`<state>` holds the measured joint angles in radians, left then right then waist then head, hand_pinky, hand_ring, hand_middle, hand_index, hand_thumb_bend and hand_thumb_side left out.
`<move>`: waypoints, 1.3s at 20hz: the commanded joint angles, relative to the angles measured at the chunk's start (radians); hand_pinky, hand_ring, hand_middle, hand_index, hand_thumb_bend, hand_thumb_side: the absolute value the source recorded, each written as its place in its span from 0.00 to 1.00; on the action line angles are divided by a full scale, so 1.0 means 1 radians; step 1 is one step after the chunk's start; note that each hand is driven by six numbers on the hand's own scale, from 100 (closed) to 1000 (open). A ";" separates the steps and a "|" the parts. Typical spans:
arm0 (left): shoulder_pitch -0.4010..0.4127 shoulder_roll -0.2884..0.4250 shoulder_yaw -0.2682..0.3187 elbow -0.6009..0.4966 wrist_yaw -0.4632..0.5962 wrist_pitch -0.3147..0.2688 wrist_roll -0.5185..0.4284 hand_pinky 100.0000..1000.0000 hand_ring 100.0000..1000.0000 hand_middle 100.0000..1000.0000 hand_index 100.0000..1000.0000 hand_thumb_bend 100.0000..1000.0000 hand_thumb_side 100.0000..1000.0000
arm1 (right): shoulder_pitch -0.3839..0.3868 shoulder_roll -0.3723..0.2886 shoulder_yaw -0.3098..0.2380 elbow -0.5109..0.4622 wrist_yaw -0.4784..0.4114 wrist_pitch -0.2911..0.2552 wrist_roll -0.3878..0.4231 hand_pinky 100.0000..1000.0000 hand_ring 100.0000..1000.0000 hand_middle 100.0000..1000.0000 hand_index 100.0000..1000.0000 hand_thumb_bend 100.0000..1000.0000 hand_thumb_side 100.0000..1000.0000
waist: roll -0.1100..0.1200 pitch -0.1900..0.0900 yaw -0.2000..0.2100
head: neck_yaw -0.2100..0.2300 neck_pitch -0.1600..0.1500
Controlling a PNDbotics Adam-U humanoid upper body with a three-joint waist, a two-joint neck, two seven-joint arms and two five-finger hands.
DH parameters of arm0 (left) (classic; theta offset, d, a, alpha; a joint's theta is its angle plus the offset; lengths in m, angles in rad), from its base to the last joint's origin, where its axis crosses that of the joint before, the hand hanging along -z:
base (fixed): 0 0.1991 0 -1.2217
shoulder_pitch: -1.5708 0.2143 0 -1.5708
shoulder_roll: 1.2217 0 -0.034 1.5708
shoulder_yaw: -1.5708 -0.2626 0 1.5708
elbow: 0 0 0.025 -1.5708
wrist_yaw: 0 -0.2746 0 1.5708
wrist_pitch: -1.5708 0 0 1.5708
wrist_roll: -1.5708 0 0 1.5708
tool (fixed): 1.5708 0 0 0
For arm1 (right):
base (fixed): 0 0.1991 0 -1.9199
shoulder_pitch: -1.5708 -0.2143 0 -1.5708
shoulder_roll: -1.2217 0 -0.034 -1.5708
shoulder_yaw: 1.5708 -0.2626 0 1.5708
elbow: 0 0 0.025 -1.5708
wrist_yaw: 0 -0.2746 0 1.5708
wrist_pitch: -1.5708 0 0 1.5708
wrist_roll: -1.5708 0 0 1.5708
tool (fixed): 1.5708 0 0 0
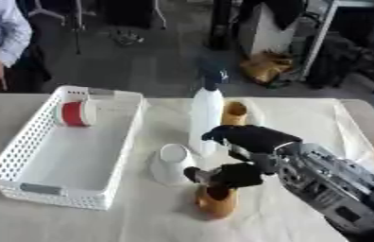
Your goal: Pick up objects on the table and place them in the box.
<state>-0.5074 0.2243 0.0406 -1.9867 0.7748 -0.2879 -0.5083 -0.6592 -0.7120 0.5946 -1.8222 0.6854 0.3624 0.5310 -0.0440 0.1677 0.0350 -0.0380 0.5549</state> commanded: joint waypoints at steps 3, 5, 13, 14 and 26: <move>-0.014 0.005 0.001 -0.013 -0.005 0.004 -0.008 0.91 0.86 0.77 0.85 0.00 0.84 | 0.002 0.006 -0.016 0.015 0.073 -0.072 -0.024 0.92 1.00 0.97 1.00 0.43 1.00 | 0.003 -0.009 0.001 | 0.003 -0.009; -0.014 0.005 0.002 -0.013 -0.005 0.004 -0.010 0.91 0.85 0.77 0.84 0.00 0.84 | 0.008 0.010 -0.016 0.033 0.078 -0.091 -0.028 0.92 1.00 0.97 1.00 0.44 1.00 | 0.003 -0.008 0.001 | 0.005 -0.011; -0.014 0.001 0.002 -0.013 -0.008 0.008 -0.019 0.90 0.84 0.76 0.84 0.00 0.85 | 0.003 0.043 -0.010 0.088 0.059 -0.103 -0.048 0.92 1.00 0.98 1.00 0.46 1.00 | 0.007 -0.001 0.002 | 0.005 -0.018; -0.013 0.001 0.002 -0.013 -0.008 0.008 -0.020 0.90 0.84 0.76 0.84 0.00 0.85 | 0.004 0.047 -0.009 0.096 0.061 -0.106 -0.047 0.92 1.00 0.97 1.00 0.45 1.00 | 0.007 0.000 0.003 | 0.005 -0.019; -0.012 0.000 0.005 -0.013 -0.012 0.009 -0.031 0.90 0.83 0.75 0.83 0.00 0.84 | 0.014 0.085 -0.004 0.196 0.046 -0.153 -0.059 0.90 1.00 0.98 1.00 0.47 1.00 | 0.010 0.010 0.007 | 0.002 -0.020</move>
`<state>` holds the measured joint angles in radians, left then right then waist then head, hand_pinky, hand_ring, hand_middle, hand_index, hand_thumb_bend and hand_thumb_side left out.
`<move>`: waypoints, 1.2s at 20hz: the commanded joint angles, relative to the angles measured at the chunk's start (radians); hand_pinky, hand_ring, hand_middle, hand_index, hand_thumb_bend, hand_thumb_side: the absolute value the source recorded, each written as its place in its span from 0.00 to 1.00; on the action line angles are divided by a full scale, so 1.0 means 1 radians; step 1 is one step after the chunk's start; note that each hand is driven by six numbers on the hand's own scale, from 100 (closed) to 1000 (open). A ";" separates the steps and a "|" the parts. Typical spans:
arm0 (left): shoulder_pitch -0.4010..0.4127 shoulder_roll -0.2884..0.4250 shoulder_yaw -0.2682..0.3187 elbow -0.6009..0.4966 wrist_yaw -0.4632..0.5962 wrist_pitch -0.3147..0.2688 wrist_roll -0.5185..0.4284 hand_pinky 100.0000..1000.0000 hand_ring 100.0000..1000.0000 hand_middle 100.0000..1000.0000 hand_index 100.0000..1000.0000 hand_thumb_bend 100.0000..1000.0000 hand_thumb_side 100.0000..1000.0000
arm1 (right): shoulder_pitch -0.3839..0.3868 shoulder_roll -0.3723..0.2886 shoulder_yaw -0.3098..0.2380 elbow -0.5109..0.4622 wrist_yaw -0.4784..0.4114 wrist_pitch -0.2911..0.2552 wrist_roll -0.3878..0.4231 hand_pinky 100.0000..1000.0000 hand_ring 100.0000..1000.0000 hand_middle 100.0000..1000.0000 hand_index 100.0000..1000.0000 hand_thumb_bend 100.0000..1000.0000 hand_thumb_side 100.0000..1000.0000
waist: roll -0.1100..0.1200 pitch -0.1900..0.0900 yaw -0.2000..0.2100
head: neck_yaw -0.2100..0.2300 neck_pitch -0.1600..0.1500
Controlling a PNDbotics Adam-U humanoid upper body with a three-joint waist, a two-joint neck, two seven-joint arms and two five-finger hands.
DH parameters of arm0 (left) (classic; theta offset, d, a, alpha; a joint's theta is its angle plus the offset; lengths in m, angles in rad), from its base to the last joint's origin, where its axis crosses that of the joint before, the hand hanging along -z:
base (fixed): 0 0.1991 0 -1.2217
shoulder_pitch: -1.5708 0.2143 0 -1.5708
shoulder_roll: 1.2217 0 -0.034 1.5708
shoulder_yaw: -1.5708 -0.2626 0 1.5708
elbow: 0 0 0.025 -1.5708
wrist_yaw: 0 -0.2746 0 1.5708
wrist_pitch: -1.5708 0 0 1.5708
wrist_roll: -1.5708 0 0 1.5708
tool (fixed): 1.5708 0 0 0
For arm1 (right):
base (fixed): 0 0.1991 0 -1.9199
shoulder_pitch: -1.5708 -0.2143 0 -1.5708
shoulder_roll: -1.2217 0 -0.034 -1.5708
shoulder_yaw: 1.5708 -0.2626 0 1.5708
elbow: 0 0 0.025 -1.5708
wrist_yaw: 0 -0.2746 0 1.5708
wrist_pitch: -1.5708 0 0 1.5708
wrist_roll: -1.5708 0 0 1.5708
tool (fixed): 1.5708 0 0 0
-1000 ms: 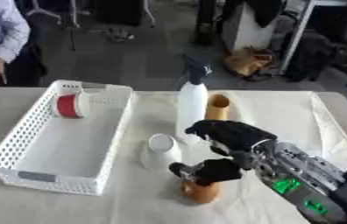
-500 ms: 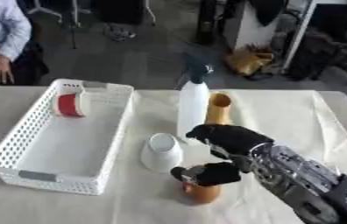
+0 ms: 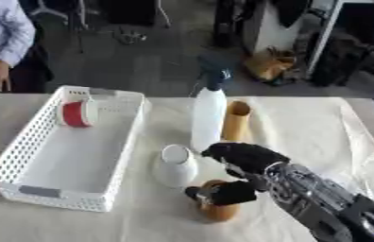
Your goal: Pick up objects on the table and place them in the box.
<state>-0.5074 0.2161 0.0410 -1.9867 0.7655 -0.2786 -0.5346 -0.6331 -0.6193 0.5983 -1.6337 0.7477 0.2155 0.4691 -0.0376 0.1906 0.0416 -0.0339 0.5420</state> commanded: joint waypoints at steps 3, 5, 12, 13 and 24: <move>-0.013 0.008 0.005 -0.013 -0.002 0.001 -0.004 0.90 0.82 0.75 0.83 0.00 0.84 | -0.005 0.000 -0.008 0.018 -0.041 -0.008 0.006 0.89 1.00 0.97 1.00 0.43 1.00 | 0.003 -0.012 0.002 | -0.003 -0.009; -0.013 0.007 0.005 -0.013 -0.003 0.001 -0.005 0.90 0.82 0.75 0.83 0.00 0.84 | 0.003 0.004 -0.012 0.026 -0.056 -0.004 0.002 0.89 1.00 0.98 1.00 0.44 1.00 | 0.003 -0.012 0.002 | -0.002 -0.009; -0.012 0.007 0.007 -0.013 -0.003 0.003 -0.004 0.90 0.82 0.74 0.83 0.00 0.85 | 0.040 0.023 -0.025 0.049 -0.058 0.005 -0.033 0.87 0.99 0.98 1.00 0.44 1.00 | 0.004 -0.012 0.001 | -0.002 -0.011; -0.014 0.006 0.007 -0.013 -0.002 0.003 -0.004 0.90 0.81 0.74 0.83 0.00 0.84 | 0.045 0.027 -0.025 0.053 -0.057 0.005 -0.036 0.87 0.99 0.98 1.00 0.43 1.00 | 0.004 -0.012 0.000 | -0.002 -0.011; -0.018 0.003 0.008 -0.013 0.001 0.003 -0.002 0.89 0.80 0.73 0.83 0.00 0.84 | 0.063 0.056 -0.029 0.104 -0.092 0.009 -0.042 0.84 0.99 0.99 1.00 0.42 1.00 | 0.008 -0.007 0.002 | -0.004 -0.018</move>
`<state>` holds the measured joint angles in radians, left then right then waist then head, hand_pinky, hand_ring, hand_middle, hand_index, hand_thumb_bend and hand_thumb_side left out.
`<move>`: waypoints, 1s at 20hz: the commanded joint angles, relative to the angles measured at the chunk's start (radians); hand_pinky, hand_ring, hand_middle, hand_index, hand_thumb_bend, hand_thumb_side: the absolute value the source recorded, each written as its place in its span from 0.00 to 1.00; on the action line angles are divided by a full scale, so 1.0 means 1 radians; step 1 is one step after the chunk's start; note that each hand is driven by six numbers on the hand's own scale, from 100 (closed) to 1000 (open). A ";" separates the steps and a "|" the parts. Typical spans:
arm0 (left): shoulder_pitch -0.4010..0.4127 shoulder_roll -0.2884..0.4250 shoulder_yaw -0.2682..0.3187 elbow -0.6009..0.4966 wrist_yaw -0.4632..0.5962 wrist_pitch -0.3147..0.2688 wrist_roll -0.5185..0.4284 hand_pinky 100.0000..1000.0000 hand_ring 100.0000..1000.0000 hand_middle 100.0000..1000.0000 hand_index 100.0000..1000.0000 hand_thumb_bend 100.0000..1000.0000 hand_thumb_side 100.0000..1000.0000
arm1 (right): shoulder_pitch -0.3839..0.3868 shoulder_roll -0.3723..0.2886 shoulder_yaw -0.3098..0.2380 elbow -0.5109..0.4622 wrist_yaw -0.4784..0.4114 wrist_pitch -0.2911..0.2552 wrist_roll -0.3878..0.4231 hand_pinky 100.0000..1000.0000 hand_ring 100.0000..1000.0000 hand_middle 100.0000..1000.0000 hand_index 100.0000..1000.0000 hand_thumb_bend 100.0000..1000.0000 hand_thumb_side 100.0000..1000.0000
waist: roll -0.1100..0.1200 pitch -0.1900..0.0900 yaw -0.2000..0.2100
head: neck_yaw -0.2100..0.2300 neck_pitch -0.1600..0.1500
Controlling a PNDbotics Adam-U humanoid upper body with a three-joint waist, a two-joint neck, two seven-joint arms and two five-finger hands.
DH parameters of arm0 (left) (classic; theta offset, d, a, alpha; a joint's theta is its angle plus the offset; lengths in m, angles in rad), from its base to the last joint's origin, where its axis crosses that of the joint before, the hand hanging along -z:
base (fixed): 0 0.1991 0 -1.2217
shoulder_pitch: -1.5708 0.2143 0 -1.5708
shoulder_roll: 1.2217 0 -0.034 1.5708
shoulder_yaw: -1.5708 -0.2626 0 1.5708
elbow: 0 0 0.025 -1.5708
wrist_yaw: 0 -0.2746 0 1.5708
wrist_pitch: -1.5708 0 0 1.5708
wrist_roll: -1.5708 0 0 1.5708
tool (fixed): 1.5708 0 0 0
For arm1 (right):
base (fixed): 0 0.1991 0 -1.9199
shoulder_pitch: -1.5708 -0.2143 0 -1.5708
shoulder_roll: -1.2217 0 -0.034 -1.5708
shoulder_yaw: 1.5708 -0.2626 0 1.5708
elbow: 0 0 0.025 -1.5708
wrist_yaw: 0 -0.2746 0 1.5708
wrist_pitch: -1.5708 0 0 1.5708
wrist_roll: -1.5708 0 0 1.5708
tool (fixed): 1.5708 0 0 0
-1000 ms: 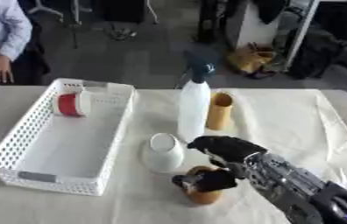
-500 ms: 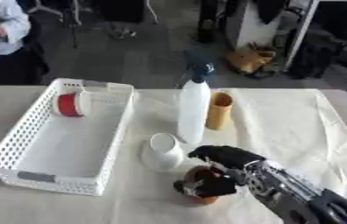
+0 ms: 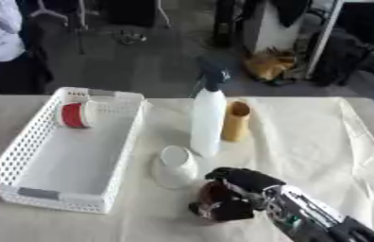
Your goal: Pick up objects on the table and place them in the box.
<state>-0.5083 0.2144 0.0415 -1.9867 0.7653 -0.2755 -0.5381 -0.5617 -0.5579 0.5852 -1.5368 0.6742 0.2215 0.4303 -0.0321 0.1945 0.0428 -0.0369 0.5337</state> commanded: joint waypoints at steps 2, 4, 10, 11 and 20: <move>-0.017 0.005 0.008 -0.013 0.000 0.001 0.001 0.89 0.80 0.73 0.83 0.00 0.84 | -0.011 -0.001 -0.016 0.017 -0.022 0.001 -0.002 0.83 0.99 0.99 1.00 0.42 1.00 | 0.003 -0.009 0.002 | -0.002 -0.010; -0.017 0.004 0.009 -0.013 -0.001 0.001 -0.001 0.89 0.80 0.73 0.82 0.00 0.84 | -0.013 0.004 -0.017 0.028 -0.021 0.001 -0.002 0.83 0.99 0.99 1.00 0.42 1.00 | 0.004 -0.007 0.002 | -0.003 -0.011; -0.018 0.003 0.010 -0.013 -0.002 0.002 -0.005 0.89 0.79 0.72 0.82 0.00 0.84 | -0.023 0.022 -0.021 0.070 -0.005 -0.009 0.004 0.83 0.99 0.99 1.00 0.43 1.00 | 0.005 -0.001 0.006 | -0.005 -0.014; -0.018 0.003 0.010 -0.013 -0.001 0.002 -0.005 0.89 0.79 0.72 0.82 0.00 0.85 | -0.025 0.024 -0.021 0.076 -0.003 -0.013 0.007 0.83 0.99 0.99 1.00 0.44 1.00 | 0.005 0.000 0.007 | -0.005 -0.014; -0.020 0.003 0.012 -0.013 0.001 0.003 -0.005 0.89 0.78 0.72 0.82 0.00 0.85 | -0.034 0.038 -0.026 0.112 0.000 -0.024 0.043 0.82 0.99 0.99 1.00 0.46 1.00 | 0.004 0.005 0.011 | -0.005 -0.015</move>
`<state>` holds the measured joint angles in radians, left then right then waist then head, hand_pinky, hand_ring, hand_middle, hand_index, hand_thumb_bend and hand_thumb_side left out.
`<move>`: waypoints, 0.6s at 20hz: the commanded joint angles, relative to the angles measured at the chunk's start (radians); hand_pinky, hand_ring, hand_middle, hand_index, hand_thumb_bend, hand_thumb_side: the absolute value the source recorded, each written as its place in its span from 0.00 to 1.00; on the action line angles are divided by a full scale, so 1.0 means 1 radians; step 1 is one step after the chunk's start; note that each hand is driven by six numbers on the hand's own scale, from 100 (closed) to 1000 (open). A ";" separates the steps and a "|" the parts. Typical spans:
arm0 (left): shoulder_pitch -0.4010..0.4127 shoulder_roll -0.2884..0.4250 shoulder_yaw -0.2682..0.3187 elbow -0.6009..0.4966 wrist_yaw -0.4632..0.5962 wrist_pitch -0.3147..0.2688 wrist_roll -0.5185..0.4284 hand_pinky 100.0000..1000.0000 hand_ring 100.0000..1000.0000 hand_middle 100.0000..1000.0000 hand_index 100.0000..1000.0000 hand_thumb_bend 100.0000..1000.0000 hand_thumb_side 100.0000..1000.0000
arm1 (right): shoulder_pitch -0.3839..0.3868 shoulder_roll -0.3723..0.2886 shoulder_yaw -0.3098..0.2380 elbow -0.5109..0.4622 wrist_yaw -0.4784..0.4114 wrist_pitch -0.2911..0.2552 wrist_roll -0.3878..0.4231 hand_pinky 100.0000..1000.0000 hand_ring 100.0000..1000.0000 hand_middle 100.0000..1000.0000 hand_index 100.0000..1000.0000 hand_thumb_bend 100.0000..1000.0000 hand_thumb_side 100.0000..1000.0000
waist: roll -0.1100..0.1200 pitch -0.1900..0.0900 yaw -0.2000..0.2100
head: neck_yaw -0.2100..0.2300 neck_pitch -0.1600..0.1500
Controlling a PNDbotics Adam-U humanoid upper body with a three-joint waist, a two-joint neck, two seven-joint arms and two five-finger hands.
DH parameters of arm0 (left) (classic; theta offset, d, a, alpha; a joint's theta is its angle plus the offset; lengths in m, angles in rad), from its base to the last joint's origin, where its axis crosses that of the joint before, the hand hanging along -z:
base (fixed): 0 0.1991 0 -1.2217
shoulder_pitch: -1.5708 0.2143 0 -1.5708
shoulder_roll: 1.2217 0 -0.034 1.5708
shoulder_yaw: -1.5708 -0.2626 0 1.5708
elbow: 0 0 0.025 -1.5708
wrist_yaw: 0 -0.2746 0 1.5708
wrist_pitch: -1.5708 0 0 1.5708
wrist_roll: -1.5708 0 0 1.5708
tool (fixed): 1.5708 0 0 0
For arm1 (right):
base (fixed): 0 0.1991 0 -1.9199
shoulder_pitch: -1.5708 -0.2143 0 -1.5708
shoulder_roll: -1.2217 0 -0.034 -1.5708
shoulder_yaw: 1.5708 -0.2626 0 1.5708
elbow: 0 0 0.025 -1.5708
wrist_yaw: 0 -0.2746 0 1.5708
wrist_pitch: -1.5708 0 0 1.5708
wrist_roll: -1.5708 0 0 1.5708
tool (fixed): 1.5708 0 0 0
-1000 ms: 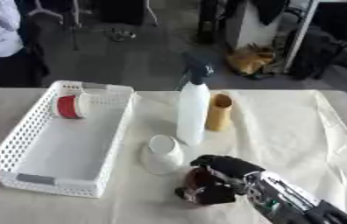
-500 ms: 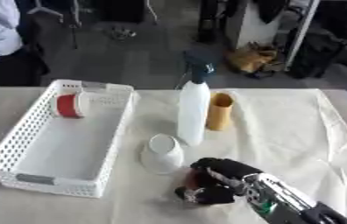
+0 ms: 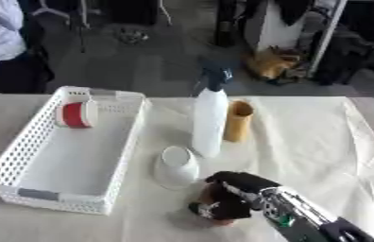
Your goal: Pick up objects on the table and place them in the box.
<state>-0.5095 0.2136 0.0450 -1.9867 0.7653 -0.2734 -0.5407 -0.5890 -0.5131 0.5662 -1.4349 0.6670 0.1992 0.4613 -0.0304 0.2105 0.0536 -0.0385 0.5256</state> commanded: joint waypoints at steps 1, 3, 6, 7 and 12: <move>-0.019 0.004 0.009 -0.013 0.001 0.001 -0.003 0.89 0.78 0.72 0.82 0.00 0.85 | -0.008 -0.005 -0.008 0.015 0.009 -0.002 0.013 0.82 0.99 0.99 1.00 0.46 1.00 | 0.003 -0.010 0.001 | -0.004 -0.007; -0.019 0.004 0.009 -0.013 0.001 0.001 -0.004 0.88 0.78 0.72 0.82 0.00 0.85 | -0.009 -0.002 -0.009 0.023 0.008 -0.004 0.013 0.80 0.99 0.99 1.00 0.46 0.99 | 0.003 -0.008 0.001 | -0.005 -0.007; -0.019 0.005 0.010 -0.013 0.000 0.002 -0.005 0.88 0.78 0.72 0.82 0.00 0.85 | -0.001 -0.002 -0.015 0.033 0.002 -0.004 0.008 0.73 1.00 0.99 1.00 0.42 0.93 | 0.004 -0.005 0.001 | -0.006 -0.006; -0.019 0.005 0.011 -0.013 0.000 0.002 -0.006 0.88 0.78 0.72 0.82 0.00 0.85 | 0.001 -0.002 -0.016 0.034 0.001 -0.004 0.005 0.73 1.00 0.99 1.00 0.42 0.92 | 0.004 -0.005 0.000 | -0.005 -0.005; -0.018 0.004 0.012 -0.013 -0.001 0.002 -0.006 0.88 0.78 0.72 0.81 0.00 0.85 | 0.011 -0.007 -0.020 0.034 0.008 -0.004 0.001 0.69 1.00 1.00 1.00 0.48 0.80 | 0.007 -0.005 -0.004 | -0.006 -0.007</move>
<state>-0.5099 0.2136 0.0483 -1.9867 0.7653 -0.2719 -0.5446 -0.5892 -0.5044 0.5425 -1.4202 0.6686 0.1930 0.4564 -0.0276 0.2155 0.0531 -0.0426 0.5253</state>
